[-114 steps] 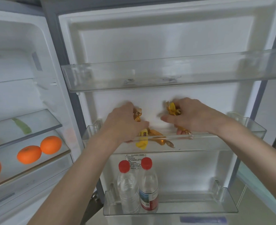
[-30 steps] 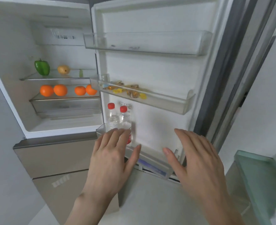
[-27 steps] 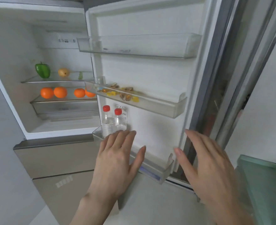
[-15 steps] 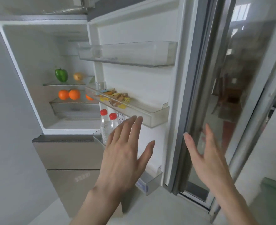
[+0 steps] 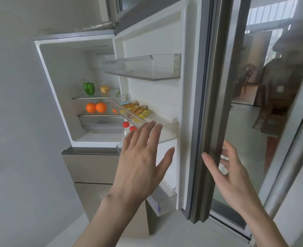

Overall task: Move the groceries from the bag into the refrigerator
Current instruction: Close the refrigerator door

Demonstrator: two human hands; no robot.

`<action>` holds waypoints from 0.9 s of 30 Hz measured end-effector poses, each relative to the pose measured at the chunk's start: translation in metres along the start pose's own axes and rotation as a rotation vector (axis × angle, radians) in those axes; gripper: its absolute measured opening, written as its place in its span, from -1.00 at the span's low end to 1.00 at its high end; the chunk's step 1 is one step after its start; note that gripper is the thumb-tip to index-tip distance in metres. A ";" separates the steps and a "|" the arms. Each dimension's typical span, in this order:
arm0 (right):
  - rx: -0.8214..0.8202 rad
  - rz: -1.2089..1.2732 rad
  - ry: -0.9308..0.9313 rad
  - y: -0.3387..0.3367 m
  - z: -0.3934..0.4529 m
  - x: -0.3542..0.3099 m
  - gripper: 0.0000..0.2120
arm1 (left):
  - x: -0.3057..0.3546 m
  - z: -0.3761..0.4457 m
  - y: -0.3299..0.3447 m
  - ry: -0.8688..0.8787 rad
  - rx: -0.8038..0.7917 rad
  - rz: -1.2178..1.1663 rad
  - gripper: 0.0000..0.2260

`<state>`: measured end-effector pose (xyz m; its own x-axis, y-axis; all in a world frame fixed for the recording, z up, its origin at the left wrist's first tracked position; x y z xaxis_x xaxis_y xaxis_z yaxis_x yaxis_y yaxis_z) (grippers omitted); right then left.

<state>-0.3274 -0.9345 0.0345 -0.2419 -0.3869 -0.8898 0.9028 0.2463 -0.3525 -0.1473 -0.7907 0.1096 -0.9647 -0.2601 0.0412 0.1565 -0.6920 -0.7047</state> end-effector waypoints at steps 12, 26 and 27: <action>-0.097 0.066 -0.198 0.089 -0.076 -0.063 -0.38 | -0.095 -0.065 -0.062 -0.136 0.004 0.079 -0.49; -0.339 0.032 -0.368 0.226 -0.123 -0.131 -0.65 | -0.179 -0.137 -0.088 -0.106 0.003 -0.049 -0.46; -0.364 0.017 -0.396 0.236 -0.124 -0.136 -0.63 | -0.187 -0.141 -0.089 -0.122 0.001 -0.054 -0.45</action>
<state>-0.1255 -0.7137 0.0368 -0.0123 -0.6687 -0.7434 0.7067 0.5202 -0.4796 -0.0106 -0.5857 0.0646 -0.9388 -0.3027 0.1645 0.1057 -0.7076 -0.6987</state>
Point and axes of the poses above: each hand's wrist, its own z-axis towards the middle knuckle, its own y-axis out of the palm, x = y × z, the point moved 6 cm from there along z, towards the middle knuckle, and after that the axes turned 2 degrees about z, right-handed, at the moved point
